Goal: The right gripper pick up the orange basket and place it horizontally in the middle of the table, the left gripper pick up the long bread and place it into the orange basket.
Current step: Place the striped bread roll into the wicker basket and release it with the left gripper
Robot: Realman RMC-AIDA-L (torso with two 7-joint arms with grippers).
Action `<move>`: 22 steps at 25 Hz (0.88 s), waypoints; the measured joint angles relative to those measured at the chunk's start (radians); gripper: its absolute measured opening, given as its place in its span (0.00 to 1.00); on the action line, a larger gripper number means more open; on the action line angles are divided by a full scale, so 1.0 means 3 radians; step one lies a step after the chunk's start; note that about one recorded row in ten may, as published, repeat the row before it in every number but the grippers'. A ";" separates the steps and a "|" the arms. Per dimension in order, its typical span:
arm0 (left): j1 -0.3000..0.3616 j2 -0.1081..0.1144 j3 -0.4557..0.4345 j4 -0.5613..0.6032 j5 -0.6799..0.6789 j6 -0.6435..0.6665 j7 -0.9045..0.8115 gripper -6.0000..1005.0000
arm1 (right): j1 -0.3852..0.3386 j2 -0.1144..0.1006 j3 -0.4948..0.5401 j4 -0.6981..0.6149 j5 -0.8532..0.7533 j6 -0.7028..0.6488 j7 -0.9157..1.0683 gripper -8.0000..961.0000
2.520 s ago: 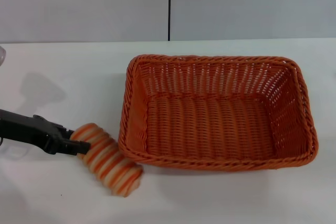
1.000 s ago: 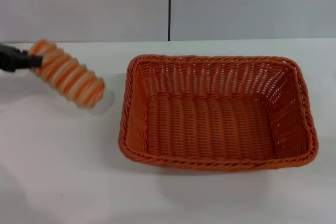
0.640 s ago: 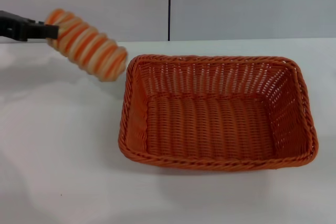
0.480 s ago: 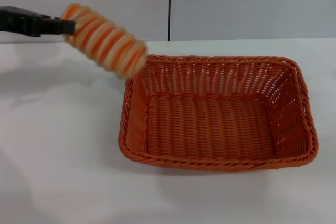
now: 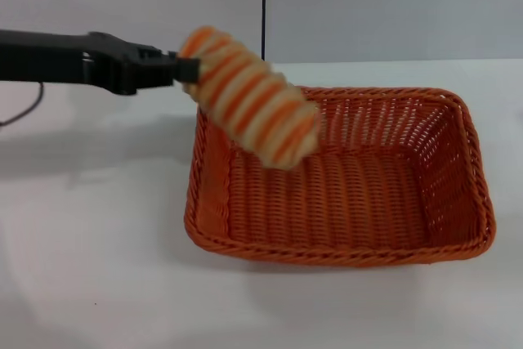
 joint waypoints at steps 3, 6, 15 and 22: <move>0.0102 -0.0016 0.0278 0.0025 -0.0222 -0.0123 0.0035 0.16 | -0.0016 0.0013 0.0000 0.0007 0.0000 -0.0025 -0.0006 0.66; 0.0242 -0.0015 0.0695 0.0060 -0.0457 -0.0458 0.0037 0.16 | -0.0019 0.0023 0.0000 0.0008 0.0000 -0.0040 -0.0011 0.66; 0.0544 -0.0012 0.1678 0.0307 -0.0580 -0.1335 0.0171 0.15 | -0.0033 0.0040 0.0000 0.0080 0.0000 -0.0089 -0.0031 0.66; 0.0711 -0.0012 0.2009 0.0493 -0.0573 -0.1685 0.0330 0.15 | -0.0056 0.0034 0.0058 0.0083 0.0000 -0.0096 -0.0038 0.66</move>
